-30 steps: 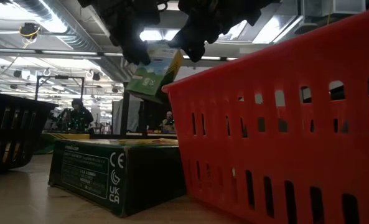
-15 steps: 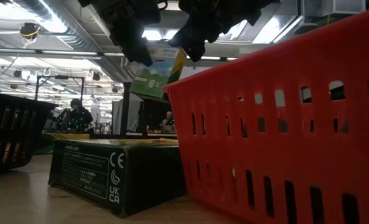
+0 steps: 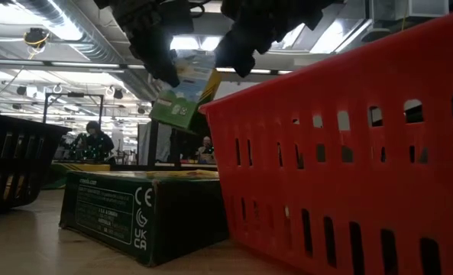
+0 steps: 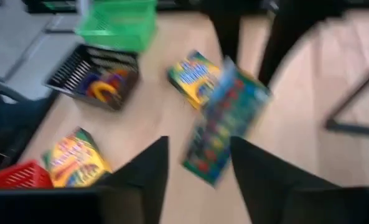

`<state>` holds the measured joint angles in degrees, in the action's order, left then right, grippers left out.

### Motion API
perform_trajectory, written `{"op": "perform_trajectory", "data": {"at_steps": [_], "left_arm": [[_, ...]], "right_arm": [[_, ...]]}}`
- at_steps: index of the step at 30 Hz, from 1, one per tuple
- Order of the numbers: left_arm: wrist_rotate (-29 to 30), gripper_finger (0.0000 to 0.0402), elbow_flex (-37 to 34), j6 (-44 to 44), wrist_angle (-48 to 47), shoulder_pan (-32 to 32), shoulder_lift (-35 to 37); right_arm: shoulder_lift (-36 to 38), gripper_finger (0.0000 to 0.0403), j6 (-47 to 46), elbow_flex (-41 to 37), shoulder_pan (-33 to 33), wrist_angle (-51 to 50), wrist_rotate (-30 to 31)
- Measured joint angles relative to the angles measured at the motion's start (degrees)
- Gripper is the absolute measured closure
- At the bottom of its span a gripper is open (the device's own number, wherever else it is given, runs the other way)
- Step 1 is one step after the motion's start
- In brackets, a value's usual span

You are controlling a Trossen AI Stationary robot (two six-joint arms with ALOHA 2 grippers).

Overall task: Pick & Place Office Desk Supplies
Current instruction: Put the green crayon box into the green bin

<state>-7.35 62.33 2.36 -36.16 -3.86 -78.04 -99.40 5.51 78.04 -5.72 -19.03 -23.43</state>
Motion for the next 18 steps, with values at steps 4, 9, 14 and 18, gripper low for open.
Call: {"op": "perform_trajectory", "data": {"at_steps": [4,9,14,18], "left_arm": [[-0.03,0.0356,0.00,-0.20,-0.45,-0.02,0.00],[0.26,0.0355,0.00,-0.03,-0.85,0.00,0.00],[0.54,0.0356,0.00,0.29,-1.87,-0.35,0.00],[-0.80,0.0352,0.00,0.16,-1.78,-1.34,0.02]], "right_arm": [[1.07,0.0176,0.32,0.00,-1.33,-5.96,3.73],[2.81,0.0141,0.27,-0.28,-3.65,-10.18,4.35],[6.23,0.0136,0.51,-3.97,-5.17,-8.82,3.32],[8.70,0.0135,-0.48,-10.28,-7.95,-6.30,4.17]]}}
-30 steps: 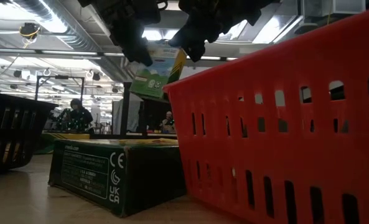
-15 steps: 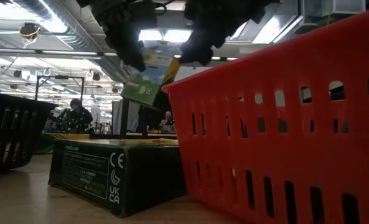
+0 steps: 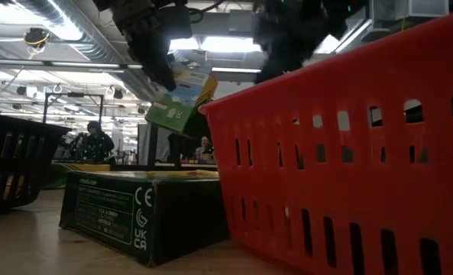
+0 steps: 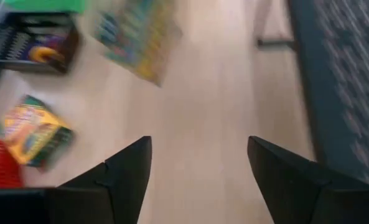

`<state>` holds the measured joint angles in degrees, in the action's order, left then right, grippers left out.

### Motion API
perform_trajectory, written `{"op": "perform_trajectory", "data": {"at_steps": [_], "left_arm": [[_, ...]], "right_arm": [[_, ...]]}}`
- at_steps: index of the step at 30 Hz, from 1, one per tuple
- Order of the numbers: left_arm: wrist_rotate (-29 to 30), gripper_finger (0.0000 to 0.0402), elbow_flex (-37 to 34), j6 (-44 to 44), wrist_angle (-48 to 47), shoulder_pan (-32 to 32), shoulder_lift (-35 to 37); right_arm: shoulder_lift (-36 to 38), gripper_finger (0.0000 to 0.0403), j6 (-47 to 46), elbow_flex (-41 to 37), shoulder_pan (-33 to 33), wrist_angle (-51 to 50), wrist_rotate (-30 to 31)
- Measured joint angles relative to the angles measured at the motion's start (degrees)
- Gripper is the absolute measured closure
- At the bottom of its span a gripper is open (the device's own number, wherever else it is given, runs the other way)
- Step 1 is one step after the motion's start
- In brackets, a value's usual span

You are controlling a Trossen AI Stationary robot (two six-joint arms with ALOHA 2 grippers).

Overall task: Pick & Place Office Desk Supplies
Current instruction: Put the green crayon box into the green bin

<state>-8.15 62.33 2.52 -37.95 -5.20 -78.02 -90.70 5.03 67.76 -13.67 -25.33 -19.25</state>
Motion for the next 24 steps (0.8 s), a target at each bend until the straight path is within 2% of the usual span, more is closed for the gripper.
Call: {"op": "perform_trajectory", "data": {"at_steps": [9,17,24], "left_arm": [[-0.52,0.0357,0.02,0.57,0.71,0.08,0.02],[-0.98,0.0358,0.02,-1.11,0.91,1.88,0.02],[-1.08,0.0355,0.04,-1.36,3.52,2.90,0.03]], "right_arm": [[5.70,0.0135,-5.03,-12.43,-6.78,13.57,-0.49],[12.28,0.0135,-7.51,-13.69,-7.67,20.66,0.80],[13.10,0.0135,-8.32,-13.69,-7.28,20.82,-0.51]]}}
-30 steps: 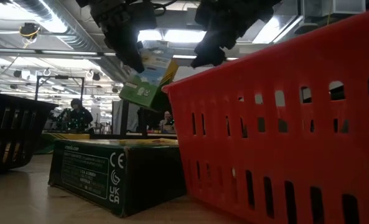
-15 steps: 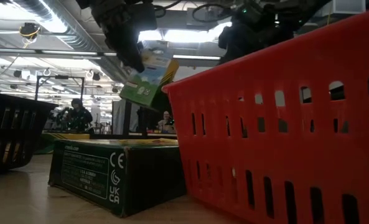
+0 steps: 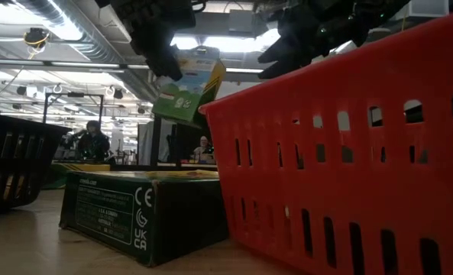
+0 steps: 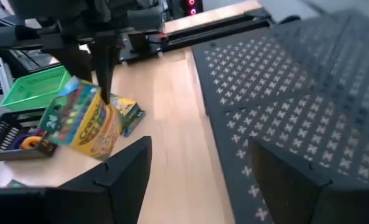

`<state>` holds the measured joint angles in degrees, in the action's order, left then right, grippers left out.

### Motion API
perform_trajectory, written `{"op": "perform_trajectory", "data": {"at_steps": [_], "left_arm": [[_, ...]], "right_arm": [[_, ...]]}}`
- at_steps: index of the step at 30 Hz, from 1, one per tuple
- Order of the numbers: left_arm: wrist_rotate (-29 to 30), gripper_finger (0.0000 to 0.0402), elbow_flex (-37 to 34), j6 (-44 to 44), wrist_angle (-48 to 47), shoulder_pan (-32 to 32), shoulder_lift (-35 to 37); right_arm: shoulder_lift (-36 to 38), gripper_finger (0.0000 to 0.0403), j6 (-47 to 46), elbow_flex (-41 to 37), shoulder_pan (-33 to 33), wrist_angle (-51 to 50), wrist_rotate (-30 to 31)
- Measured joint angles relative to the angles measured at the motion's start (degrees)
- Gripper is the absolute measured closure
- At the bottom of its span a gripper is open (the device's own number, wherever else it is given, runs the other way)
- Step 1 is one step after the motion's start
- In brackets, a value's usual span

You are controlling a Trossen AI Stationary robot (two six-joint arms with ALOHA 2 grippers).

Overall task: Pick & Place Office Desk Supplies
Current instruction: Put the green crayon box into the green bin

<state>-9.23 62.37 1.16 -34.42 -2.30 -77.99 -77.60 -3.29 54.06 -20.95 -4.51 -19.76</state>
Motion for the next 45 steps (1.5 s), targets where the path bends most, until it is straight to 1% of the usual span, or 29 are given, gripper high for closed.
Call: {"op": "perform_trajectory", "data": {"at_steps": [7,10,13,17,23,25,29,35,41,45], "left_arm": [[-0.02,0.0360,0.00,-0.26,0.23,1.95,0.12],[0.03,0.0360,0.00,-0.29,3.05,3.80,0.72],[1.08,0.0367,0.00,0.54,3.94,6.38,2.62],[3.47,0.0368,0.02,-0.02,2.73,9.77,6.94],[3.33,0.0368,0.11,-1.69,1.43,15.76,12.86],[7.49,0.0368,0.11,-5.32,0.10,17.92,14.23],[16.37,0.0368,0.11,-15.24,-3.44,23.76,15.94],[31.17,0.0368,0.11,-32.36,-6.79,35.46,16.28],[41.96,0.0368,0.08,-47.97,-12.16,46.15,15.48],[47.04,0.0368,0.07,-58.97,-17.18,52.22,15.25]], "right_arm": [[1.02,0.0135,1.84,-0.02,0.04,8.62,-1.64],[2.59,0.0135,2.13,-0.02,0.04,10.74,-1.73],[4.26,0.0135,2.01,0.00,0.09,11.62,-2.17],[5.49,0.0135,0.00,0.00,0.50,11.81,-2.34],[5.39,0.0135,-3.67,0.00,3.35,14.77,-2.31],[5.19,0.0135,-4.47,0.00,5.05,15.21,-1.27],[5.14,0.0135,-4.81,0.00,8.86,15.66,4.02],[5.14,0.0135,-4.87,0.00,13.18,17.15,9.36],[5.14,0.0135,-5.07,0.00,17.60,17.79,13.53],[4.75,0.0135,-5.31,0.00,19.96,17.83,17.24]]}}
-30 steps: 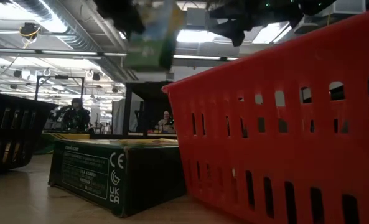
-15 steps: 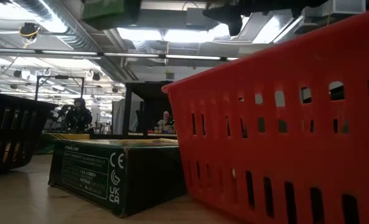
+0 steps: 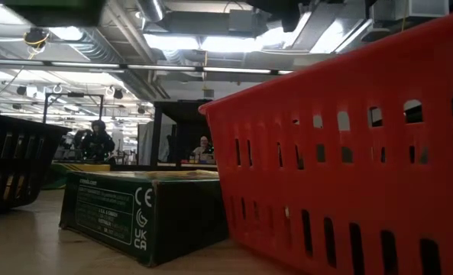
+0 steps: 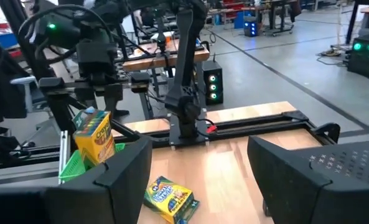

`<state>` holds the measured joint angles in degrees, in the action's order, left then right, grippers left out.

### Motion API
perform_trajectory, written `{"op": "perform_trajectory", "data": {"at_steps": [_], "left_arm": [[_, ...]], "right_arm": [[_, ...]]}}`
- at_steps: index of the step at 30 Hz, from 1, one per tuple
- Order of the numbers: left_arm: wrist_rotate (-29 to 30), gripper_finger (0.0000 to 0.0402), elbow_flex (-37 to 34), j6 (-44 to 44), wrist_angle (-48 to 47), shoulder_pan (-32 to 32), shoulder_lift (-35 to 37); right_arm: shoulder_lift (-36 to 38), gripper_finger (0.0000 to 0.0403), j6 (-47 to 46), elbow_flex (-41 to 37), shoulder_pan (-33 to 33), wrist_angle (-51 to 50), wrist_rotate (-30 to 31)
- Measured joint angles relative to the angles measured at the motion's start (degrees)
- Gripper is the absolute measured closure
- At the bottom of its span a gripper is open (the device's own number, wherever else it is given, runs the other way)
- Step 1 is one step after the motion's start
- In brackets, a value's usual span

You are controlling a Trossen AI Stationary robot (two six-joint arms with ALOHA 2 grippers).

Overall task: Pick & Place Office Desk Supplies
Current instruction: Put the green crayon box into the green bin

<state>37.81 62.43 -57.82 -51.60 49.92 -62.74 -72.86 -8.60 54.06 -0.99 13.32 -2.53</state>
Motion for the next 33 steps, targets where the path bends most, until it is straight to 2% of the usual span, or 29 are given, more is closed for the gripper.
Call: {"op": "perform_trajectory", "data": {"at_steps": [3,13,21,26,33], "left_arm": [[2.41,0.0368,-0.02,-7.33,-3.83,4.66,-0.33],[6.49,0.0368,-0.02,-22.13,-9.09,15.86,-4.20],[8.86,0.0368,-0.02,-44.70,-19.86,26.33,-9.75],[8.92,0.0368,-0.02,-53.77,-20.68,31.71,-12.77],[7.43,0.0368,-0.04,-61.93,-21.87,36.74,-16.04]], "right_arm": [[-0.51,0.0135,-0.46,0.01,1.59,0.28,2.34],[-4.78,0.0135,-5.46,0.00,5.49,2.63,9.43],[-8.27,0.0135,-8.73,0.00,7.53,7.82,11.11],[-9.29,0.0135,-9.97,0.00,8.41,9.06,12.16],[-9.95,0.0135,-10.50,0.00,8.79,10.04,15.01]]}}
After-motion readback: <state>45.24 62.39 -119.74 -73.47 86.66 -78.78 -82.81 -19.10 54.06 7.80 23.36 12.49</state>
